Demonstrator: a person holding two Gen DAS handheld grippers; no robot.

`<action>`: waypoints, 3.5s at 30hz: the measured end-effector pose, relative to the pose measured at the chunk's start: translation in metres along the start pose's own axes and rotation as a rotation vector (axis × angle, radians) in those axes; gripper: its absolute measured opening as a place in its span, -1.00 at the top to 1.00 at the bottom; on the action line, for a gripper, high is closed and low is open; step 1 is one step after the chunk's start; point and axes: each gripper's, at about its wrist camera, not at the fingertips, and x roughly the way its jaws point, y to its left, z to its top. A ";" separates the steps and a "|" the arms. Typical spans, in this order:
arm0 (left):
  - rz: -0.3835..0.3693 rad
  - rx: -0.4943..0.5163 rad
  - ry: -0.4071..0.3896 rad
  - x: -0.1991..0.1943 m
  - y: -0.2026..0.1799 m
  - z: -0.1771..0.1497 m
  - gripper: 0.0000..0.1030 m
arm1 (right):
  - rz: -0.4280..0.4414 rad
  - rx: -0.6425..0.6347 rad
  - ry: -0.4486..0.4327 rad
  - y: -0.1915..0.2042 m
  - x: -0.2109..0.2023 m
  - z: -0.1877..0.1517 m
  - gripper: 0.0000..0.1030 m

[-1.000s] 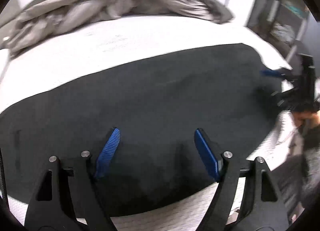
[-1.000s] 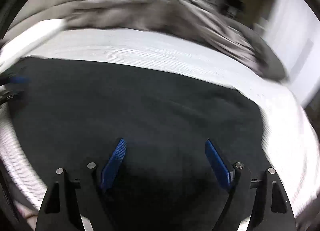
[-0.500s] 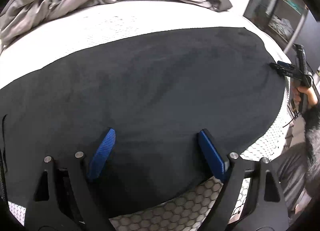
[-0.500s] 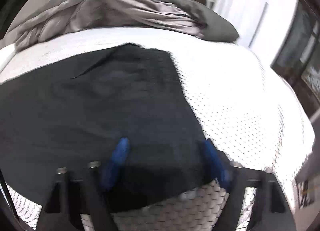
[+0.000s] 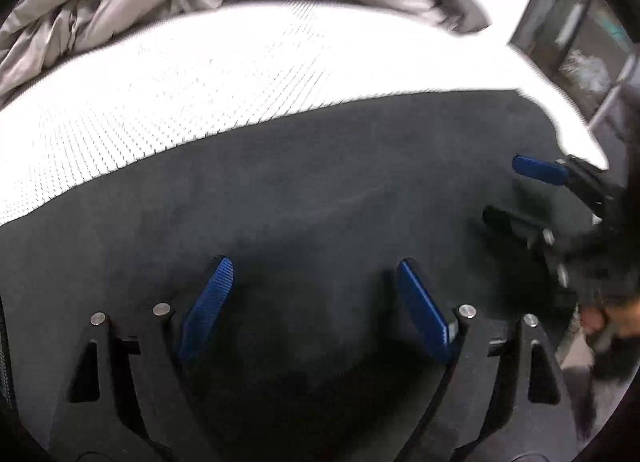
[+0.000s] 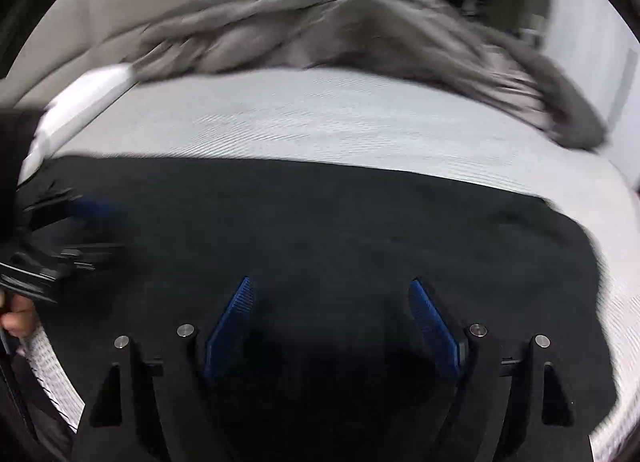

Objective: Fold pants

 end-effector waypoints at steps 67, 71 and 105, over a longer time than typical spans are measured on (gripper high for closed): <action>0.468 -0.697 -0.210 -0.095 0.325 -0.062 0.28 | -0.190 -0.147 0.095 0.009 0.029 -0.007 -0.57; 0.317 -0.714 -0.252 -0.110 0.322 -0.075 0.27 | -0.184 -0.133 0.092 0.005 0.025 -0.010 -0.58; 0.080 -0.228 -0.279 -0.104 0.117 -0.061 -0.13 | 0.119 -0.183 -0.020 0.058 -0.017 -0.029 -0.58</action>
